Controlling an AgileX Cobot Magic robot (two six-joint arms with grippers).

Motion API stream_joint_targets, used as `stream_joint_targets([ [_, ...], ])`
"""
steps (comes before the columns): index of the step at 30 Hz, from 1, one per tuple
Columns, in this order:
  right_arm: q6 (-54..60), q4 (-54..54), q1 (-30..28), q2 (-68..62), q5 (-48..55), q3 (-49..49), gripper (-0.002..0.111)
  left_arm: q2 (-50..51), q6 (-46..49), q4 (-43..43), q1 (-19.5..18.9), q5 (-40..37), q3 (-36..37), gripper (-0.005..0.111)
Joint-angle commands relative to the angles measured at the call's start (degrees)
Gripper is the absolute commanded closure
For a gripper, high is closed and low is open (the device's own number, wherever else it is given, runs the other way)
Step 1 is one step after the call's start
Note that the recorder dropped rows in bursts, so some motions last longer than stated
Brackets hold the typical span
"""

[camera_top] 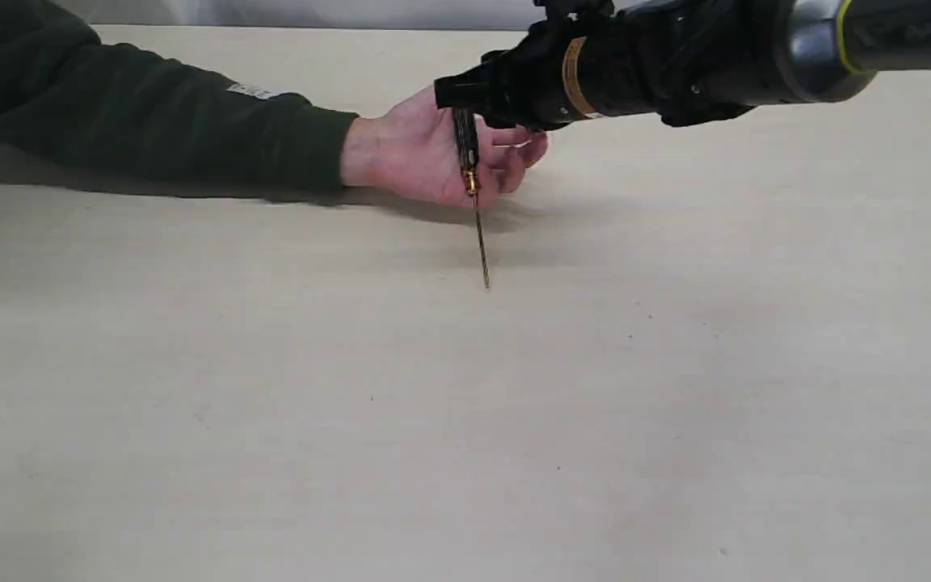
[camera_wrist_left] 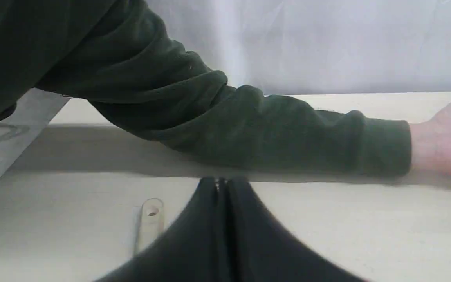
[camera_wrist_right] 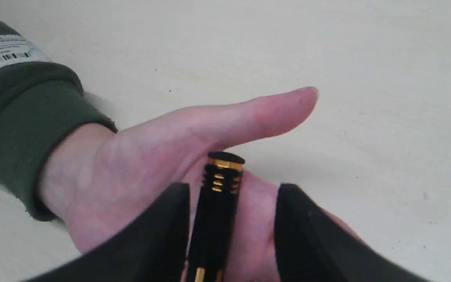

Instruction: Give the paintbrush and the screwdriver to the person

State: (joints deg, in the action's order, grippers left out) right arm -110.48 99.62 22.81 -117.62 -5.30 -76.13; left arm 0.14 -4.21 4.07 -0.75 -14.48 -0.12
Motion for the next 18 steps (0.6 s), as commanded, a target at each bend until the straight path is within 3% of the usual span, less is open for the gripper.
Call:
stream_joint_targets([
  [1, 0.0, 0.3, -0.3, 2.1, 0.7, 0.0, 0.07, -0.1, -0.1, -0.1, 0.1, 0.3, 0.1, 0.107],
  [7, 1.4, 0.3, -0.3, 9.1, 3.6, 4.1, 0.07, -0.1, -0.1, -0.1, 0.1, 0.3, 0.1, 0.107],
  [16, 3.1, 0.3, -0.3, 26.5, 7.6, 18.0, 0.07, -0.1, -0.1, -0.2, 0.1, 0.0, 0.1, 0.107],
  [18, 3.0, 0.3, -0.3, 31.4, 7.6, 21.8, 0.075, -0.1, -0.1, -0.2, 0.1, 0.0, 0.1, 0.107],
])
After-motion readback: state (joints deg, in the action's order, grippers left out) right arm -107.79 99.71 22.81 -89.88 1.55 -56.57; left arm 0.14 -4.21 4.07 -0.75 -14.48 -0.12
